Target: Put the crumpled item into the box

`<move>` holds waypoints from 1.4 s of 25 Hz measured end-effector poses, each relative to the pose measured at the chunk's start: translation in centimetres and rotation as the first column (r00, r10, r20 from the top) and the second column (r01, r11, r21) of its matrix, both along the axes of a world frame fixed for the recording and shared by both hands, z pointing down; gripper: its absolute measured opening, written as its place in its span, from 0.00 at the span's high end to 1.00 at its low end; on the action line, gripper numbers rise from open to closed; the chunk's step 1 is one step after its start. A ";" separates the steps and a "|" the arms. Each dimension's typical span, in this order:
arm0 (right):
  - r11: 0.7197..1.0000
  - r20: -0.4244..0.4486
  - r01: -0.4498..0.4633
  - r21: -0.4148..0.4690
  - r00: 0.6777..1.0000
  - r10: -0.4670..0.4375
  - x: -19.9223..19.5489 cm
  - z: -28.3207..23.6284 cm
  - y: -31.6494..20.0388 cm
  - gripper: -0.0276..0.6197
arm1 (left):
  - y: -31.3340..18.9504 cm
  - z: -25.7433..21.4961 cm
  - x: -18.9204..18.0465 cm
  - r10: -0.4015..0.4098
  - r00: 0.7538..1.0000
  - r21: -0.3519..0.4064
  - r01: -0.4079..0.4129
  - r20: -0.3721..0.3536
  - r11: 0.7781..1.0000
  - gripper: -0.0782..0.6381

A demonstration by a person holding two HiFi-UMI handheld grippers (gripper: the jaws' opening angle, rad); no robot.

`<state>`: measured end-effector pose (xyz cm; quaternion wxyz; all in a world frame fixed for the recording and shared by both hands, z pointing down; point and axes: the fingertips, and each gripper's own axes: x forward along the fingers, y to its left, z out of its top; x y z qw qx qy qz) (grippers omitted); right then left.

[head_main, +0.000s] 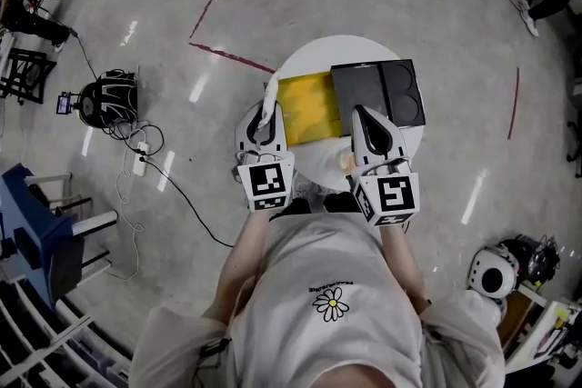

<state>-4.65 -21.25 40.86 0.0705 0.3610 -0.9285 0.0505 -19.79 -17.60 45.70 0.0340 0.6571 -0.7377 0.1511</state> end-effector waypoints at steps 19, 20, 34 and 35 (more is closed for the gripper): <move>0.974 -0.101 -0.217 -0.065 0.973 0.210 6.7 2.8 0.7 0.95 | -7.8 21.2 2.5 0.569 0.747 -0.697 -0.203 0.344 0.688 0.82; 0.971 -0.105 -0.230 -0.068 0.969 0.222 7.1 2.9 0.7 0.95 | -7.9 21.7 2.7 0.580 0.744 -0.707 -0.210 0.333 0.676 0.82; 0.956 -0.106 -0.277 -0.096 0.958 0.267 8.8 3.4 1.6 0.95 | -5.7 24.7 7.0 0.608 0.794 -0.797 -0.381 -0.022 0.469 0.48; 0.958 -0.104 -0.272 -0.096 0.960 0.262 8.8 3.4 1.7 0.95 | -5.5 24.6 7.2 0.605 0.796 -0.794 -0.387 -0.031 0.468 0.47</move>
